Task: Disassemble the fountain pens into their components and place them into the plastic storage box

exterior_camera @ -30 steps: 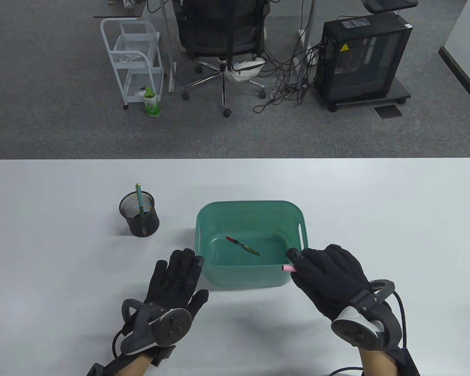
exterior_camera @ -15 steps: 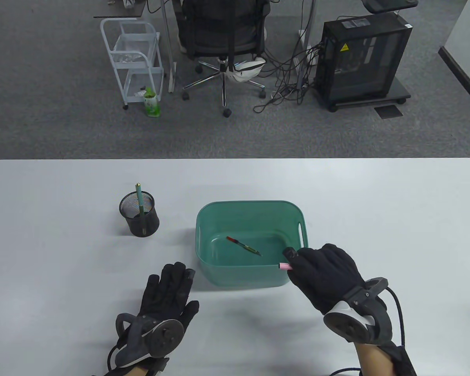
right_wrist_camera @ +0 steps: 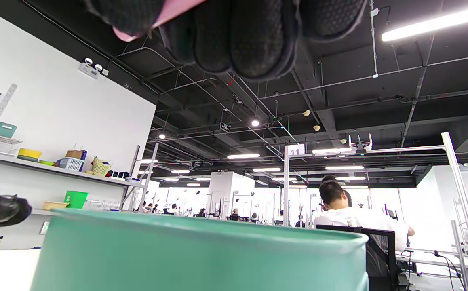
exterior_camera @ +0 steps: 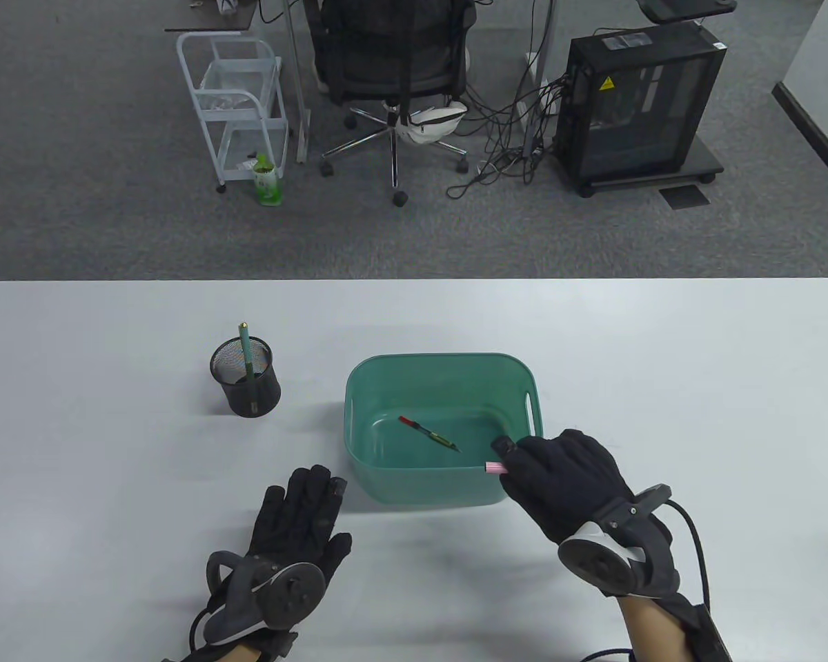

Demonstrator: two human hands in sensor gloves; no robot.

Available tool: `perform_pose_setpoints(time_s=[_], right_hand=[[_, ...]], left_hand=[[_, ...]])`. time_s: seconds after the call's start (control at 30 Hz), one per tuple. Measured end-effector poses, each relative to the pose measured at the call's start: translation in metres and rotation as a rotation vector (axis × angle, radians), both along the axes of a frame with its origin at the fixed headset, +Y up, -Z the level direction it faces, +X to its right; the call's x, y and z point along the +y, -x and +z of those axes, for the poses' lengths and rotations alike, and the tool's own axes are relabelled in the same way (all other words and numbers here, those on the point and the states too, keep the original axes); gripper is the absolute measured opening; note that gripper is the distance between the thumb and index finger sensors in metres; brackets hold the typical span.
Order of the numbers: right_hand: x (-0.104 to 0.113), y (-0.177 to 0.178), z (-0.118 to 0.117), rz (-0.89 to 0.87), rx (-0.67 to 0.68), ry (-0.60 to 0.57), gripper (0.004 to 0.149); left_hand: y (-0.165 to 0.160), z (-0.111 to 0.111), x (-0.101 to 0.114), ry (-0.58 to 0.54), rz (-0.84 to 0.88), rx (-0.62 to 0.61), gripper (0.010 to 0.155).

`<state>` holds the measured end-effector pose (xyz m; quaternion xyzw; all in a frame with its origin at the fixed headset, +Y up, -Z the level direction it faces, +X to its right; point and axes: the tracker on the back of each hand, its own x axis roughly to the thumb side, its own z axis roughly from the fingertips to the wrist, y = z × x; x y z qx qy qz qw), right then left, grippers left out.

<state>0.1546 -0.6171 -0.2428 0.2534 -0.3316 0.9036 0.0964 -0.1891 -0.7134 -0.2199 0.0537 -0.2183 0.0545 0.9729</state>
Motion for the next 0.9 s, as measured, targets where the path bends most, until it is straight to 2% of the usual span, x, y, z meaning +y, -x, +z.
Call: perform_pose_setpoints(time_s=[0.33, 0.67, 0.9], right_hand=[[-0.004, 0.008, -0.007, 0.019, 0.001, 0.048, 0.046], [-0.004, 0.04, -0.058, 0.041, -0.007, 0.239, 0.046], [-0.012, 0.056, -0.08, 0.113, -0.052, 0.34, 0.046]], left_hand=[[0.0, 0.0, 0.0, 0.008, -0.01, 0.003, 0.071], [0.002, 0.001, 0.004, -0.01, 0.016, 0.004, 0.071], [0.003, 0.001, 0.004, -0.014, 0.021, 0.001, 0.071]])
